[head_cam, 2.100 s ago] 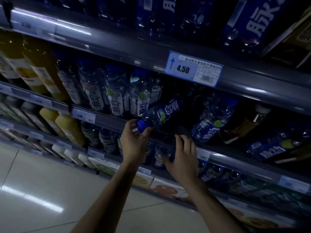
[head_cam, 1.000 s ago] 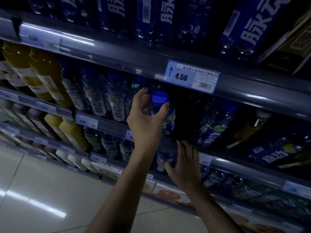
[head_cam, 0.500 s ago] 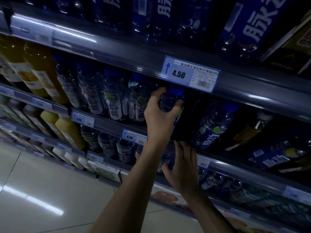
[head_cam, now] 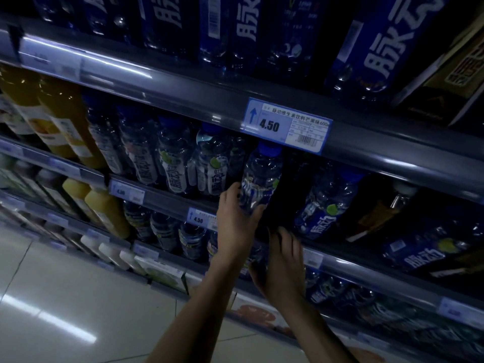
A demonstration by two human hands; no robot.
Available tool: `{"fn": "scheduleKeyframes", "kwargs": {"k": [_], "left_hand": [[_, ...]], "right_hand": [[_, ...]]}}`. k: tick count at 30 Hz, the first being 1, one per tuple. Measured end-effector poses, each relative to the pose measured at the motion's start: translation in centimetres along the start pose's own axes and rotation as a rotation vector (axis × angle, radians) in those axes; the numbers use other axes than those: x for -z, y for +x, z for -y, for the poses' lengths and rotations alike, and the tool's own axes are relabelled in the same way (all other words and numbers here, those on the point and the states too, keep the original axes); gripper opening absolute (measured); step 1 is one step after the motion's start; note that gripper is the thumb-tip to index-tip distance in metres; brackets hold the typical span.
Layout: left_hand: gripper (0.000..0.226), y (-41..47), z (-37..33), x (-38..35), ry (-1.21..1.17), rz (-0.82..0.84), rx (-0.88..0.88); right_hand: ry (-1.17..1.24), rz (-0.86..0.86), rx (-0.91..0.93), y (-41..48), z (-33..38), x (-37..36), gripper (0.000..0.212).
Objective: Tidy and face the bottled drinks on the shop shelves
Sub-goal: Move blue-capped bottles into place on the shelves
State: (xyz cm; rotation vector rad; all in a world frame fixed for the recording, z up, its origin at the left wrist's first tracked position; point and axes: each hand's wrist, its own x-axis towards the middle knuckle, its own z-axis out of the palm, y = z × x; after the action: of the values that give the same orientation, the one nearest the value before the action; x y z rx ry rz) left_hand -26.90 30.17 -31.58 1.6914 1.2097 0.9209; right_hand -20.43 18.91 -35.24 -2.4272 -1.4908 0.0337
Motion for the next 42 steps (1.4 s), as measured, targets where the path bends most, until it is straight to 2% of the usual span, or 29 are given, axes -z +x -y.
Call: {"fn": "scheduleKeyframes", "kwargs": {"k": [4, 9, 13, 17, 22, 28, 31, 37, 42], "left_hand": [[0.049, 0.5, 0.6, 0.5, 0.006, -0.015, -0.069], [0.038, 1.9, 0.8, 2.0, -0.047, 0.158, -0.143], [0.053, 2.6, 0.8, 2.1, 0.046, 0.216, -0.144], [0.075, 2.0, 0.2, 1.0, 0.077, 0.148, -0.113], [0.065, 2.1, 0.5, 0.3, -0.054, 0.144, -0.078], [0.056, 4.1, 0.6, 1.1, -0.015, 0.363, -0.059], [0.061, 4.0, 0.3, 1.2, 0.056, 0.344, -0.071], [0.047, 3.3, 0.0, 0.9, 0.015, 0.314, -0.108], [0.061, 4.0, -0.2, 0.3, 0.051, 0.369, -0.089]], "right_hand": [[-0.015, -0.003, 0.024, 0.0, -0.2, -0.1, 0.077], [0.027, 0.0, 0.006, 0.0, 0.1, 0.0, 0.081], [0.024, -0.003, 0.002, 0.0, 0.1, 0.0, 0.077], [-0.004, -0.002, -0.001, -0.1, 0.1, -0.1, 0.077], [-0.005, 0.003, 0.019, -0.1, -0.2, 0.1, 0.075], [-0.003, 0.012, -0.02, -0.1, 0.1, 0.2, 0.079], [-0.007, 0.013, -0.018, -0.1, 0.2, 0.2, 0.079], [-0.004, -0.014, -0.032, 0.0, 0.4, 0.3, 0.077], [0.007, 0.008, -0.038, 0.1, 0.4, 0.2, 0.076]]}}
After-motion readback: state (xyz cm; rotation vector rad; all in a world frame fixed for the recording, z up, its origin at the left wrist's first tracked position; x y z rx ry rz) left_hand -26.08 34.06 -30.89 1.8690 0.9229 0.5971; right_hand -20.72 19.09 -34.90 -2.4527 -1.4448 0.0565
